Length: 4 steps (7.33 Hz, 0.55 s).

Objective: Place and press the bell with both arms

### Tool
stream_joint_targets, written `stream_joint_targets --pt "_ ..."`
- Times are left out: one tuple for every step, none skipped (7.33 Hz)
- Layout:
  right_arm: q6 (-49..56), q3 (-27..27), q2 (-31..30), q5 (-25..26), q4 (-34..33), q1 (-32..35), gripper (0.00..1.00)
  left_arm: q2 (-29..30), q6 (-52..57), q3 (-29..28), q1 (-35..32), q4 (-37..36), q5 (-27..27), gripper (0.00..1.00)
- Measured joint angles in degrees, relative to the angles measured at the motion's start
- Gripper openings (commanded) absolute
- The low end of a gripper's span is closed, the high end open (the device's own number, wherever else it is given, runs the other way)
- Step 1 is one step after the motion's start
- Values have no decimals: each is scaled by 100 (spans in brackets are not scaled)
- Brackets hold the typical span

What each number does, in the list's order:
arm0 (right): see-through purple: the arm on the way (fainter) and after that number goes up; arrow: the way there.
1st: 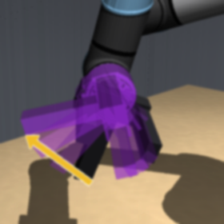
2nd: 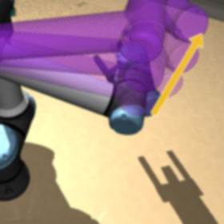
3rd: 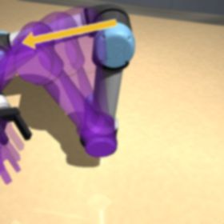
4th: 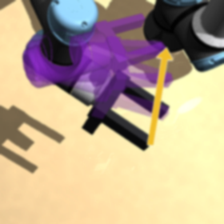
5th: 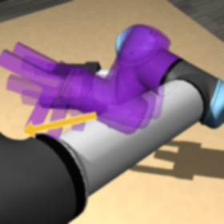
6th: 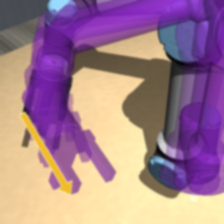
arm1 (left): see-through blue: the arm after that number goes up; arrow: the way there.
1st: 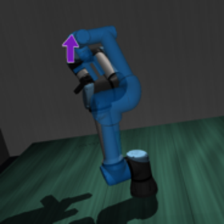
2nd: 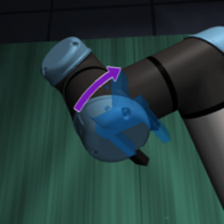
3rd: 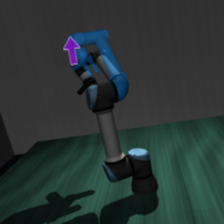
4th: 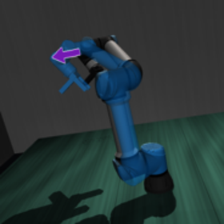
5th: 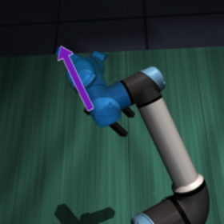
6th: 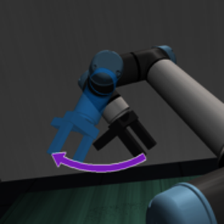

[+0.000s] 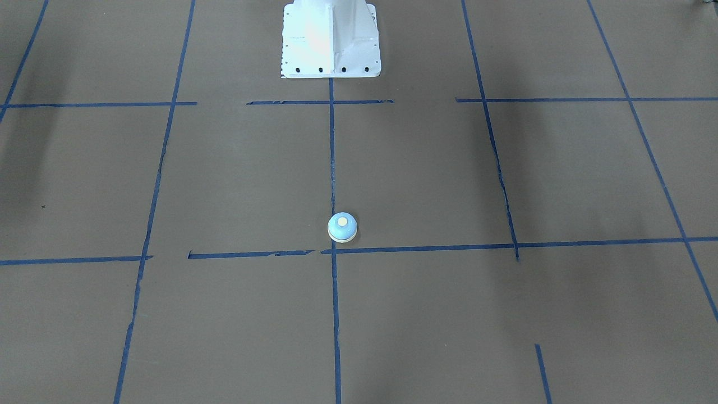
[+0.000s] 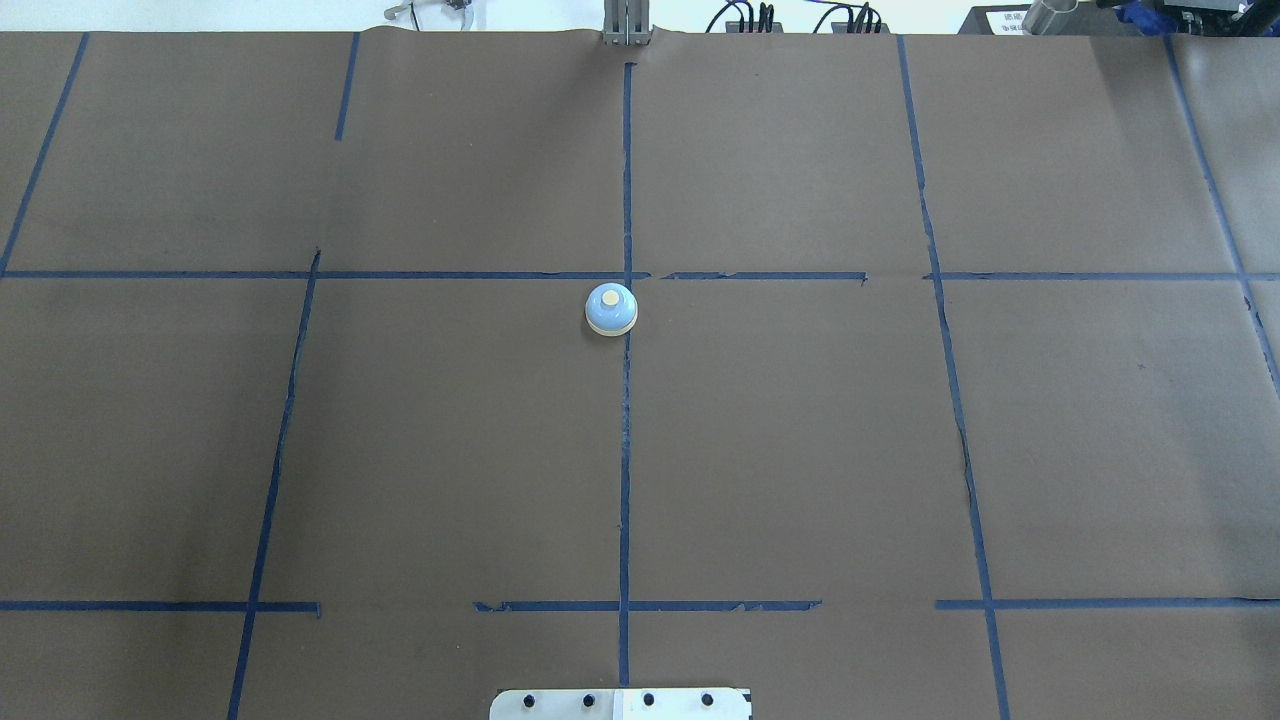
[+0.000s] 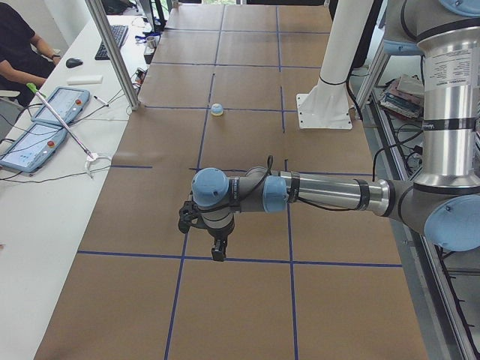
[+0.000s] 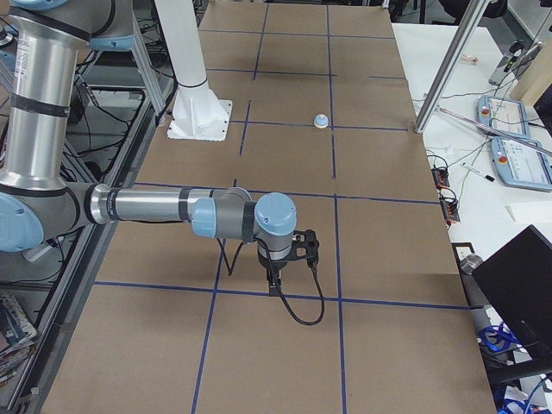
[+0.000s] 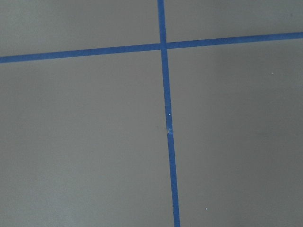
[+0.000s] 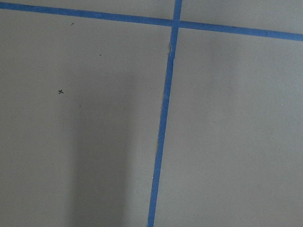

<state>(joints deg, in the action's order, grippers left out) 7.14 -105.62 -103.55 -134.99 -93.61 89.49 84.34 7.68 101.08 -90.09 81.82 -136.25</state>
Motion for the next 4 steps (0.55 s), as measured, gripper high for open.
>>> stream_joint_targets --pt "-91 3 8 6 6 -100 100 -6 0 80 0 -21 -11 100" --pt "-152 15 19 24 8 -198 100 -8 3 141 1 -29 -19 100" --pt "-175 19 35 32 9 -255 100 -7 3 188 5 -35 -20 100" --pt "-183 22 49 34 11 -279 100 -8 0 222 10 -40 -18 100"
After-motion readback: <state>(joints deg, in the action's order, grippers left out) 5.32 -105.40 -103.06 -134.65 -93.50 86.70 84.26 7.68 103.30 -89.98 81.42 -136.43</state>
